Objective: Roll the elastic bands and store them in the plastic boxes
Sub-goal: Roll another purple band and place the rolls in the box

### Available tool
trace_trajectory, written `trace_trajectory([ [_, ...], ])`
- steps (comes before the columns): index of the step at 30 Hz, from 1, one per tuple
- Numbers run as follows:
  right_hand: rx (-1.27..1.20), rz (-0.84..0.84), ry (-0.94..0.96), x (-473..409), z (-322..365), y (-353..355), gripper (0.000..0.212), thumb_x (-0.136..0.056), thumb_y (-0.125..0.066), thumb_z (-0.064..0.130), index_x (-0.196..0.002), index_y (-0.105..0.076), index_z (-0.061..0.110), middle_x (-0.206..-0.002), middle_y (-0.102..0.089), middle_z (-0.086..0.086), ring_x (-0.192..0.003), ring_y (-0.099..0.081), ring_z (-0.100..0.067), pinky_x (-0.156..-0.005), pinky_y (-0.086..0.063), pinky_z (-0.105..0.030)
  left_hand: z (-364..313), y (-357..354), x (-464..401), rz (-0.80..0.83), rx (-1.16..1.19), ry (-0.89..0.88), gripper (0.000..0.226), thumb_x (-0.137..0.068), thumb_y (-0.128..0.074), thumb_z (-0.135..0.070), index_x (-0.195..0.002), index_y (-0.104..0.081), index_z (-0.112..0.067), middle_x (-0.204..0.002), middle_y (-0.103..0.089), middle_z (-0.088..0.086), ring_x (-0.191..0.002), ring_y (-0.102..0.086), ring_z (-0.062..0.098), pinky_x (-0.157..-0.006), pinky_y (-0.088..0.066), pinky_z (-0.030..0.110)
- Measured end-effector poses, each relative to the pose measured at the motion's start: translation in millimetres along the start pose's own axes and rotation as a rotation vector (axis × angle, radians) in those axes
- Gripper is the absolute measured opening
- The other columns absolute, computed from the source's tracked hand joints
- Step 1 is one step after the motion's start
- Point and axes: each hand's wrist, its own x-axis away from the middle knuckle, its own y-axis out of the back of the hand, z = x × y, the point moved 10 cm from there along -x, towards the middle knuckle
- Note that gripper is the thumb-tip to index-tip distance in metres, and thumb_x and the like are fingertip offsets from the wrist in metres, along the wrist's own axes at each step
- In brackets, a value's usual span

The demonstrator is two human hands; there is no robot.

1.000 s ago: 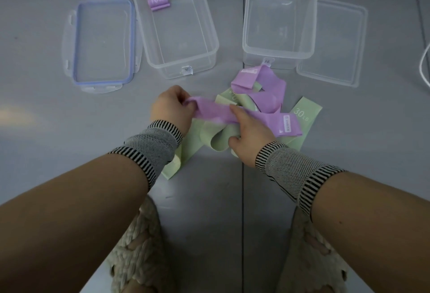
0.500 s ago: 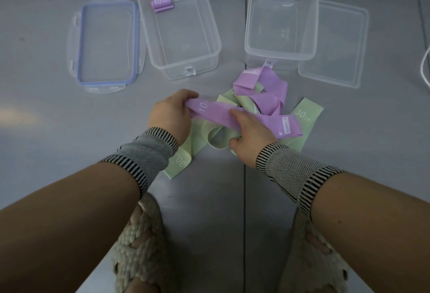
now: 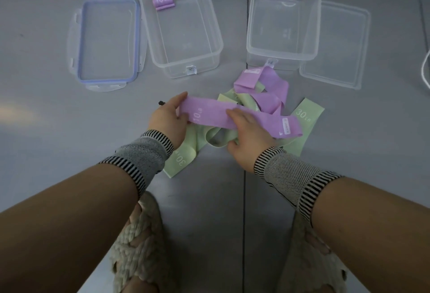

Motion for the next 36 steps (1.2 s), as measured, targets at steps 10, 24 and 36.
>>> trace_trajectory([
  [10,-0.178,-0.518,-0.465,25,-122,87,0.035,-0.09,-0.05,0.011,-0.125,-0.056,0.011,-0.121,-0.059,-0.013,-0.11,-0.055,-0.03,-0.094,-0.04,-0.031,-112,-98,60,0.237,-0.541,-0.587,0.06,-0.093,-0.043,-0.031,-0.148,-0.019,-0.024,-0.159,-0.004,-0.001,-0.145,-0.002,0.024,-0.117,-0.013,0.045],
  [24,-0.324,-0.372,-0.587,31,-161,71,0.015,-0.083,-0.066,0.023,-0.094,-0.068,0.012,-0.096,-0.069,-0.009,-0.089,-0.063,-0.025,-0.08,-0.047,-0.028,-92,-139,60,0.371,-0.654,-0.526,0.072,-0.092,-0.039,-0.049,-0.15,-0.003,-0.026,-0.158,0.011,-0.006,-0.145,0.011,0.02,-0.117,-0.007,0.044],
  [36,-1.341,-0.191,-0.388,12,-61,73,0.018,-0.087,-0.058,0.0,-0.101,-0.056,0.011,-0.073,-0.061,-0.01,-0.053,-0.056,-0.015,-0.044,-0.045,-0.021,-154,-54,62,0.034,-0.019,-0.652,0.053,-0.078,-0.061,-0.041,-0.124,-0.057,-0.015,-0.124,-0.061,0.005,-0.117,-0.053,0.023,-0.102,-0.04,0.035],
])
